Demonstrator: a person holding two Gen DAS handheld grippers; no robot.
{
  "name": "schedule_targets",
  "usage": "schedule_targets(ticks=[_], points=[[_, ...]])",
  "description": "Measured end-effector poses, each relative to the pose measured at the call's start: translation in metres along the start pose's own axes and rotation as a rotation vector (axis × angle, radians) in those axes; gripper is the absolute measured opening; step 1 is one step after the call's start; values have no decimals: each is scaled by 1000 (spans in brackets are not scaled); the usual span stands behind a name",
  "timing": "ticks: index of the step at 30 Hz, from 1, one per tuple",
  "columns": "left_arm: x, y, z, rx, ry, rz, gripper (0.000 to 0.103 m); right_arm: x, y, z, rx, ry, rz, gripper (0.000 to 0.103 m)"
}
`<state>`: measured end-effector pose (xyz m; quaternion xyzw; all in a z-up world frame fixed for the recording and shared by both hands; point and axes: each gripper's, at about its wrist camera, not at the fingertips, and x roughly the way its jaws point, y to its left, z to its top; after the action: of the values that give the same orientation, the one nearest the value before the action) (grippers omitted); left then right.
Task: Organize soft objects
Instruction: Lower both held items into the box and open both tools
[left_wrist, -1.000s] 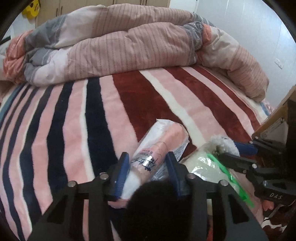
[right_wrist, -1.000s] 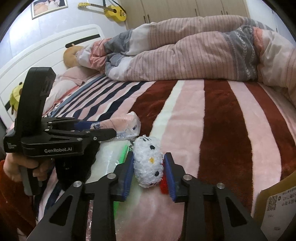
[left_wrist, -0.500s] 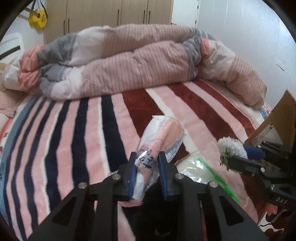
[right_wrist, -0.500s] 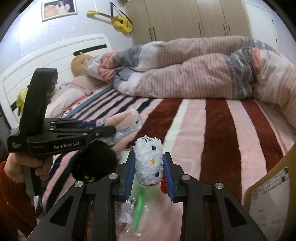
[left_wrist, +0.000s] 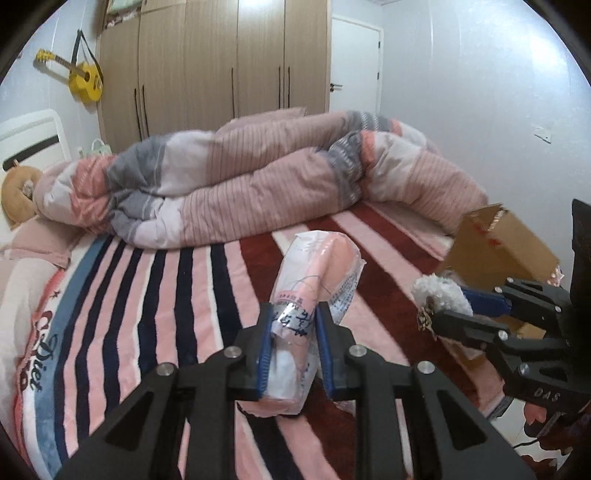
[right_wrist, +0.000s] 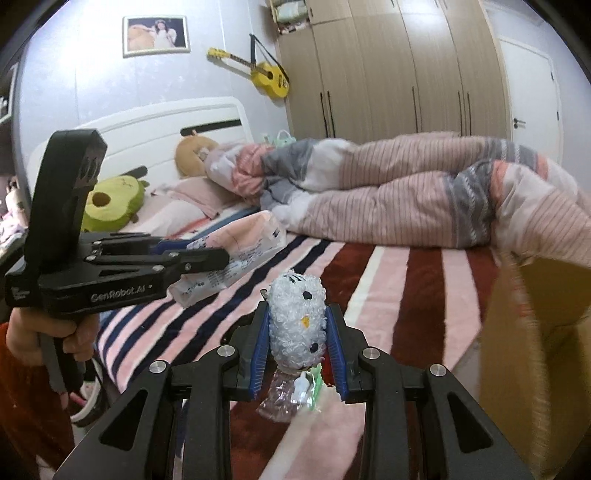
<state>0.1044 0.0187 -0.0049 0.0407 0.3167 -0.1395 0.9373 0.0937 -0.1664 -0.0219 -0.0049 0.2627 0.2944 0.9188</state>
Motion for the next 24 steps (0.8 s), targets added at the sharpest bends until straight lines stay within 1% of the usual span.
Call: schedule_targets(ticks=[4,7,11,15,18,22,24], points=[[-29,-29,6,31,-34,-9,19,-37,-2,6,-4,-41,-16,25],[-46,-58,15,66,-67,-35,20,-62,-10,9,-3,-62,-34,25],[-54,-97,30,118,-91,-69,19,-90,-30,7,11,-76,-72,25],[-50,-137,46,154,-97,-100,19,-108,-61,3,40,-71,-110,25],[-39,-166,59,175,-92,-135,19,-117,-86,-3,59,-57,-138,25],[-16,-206,71,207,-68,-162,19,-122,-121,-13,81,-24,-155,25],[-6,-219,74,218,-50,-172,20,-121,-134,-18,85,-6,-160,26]])
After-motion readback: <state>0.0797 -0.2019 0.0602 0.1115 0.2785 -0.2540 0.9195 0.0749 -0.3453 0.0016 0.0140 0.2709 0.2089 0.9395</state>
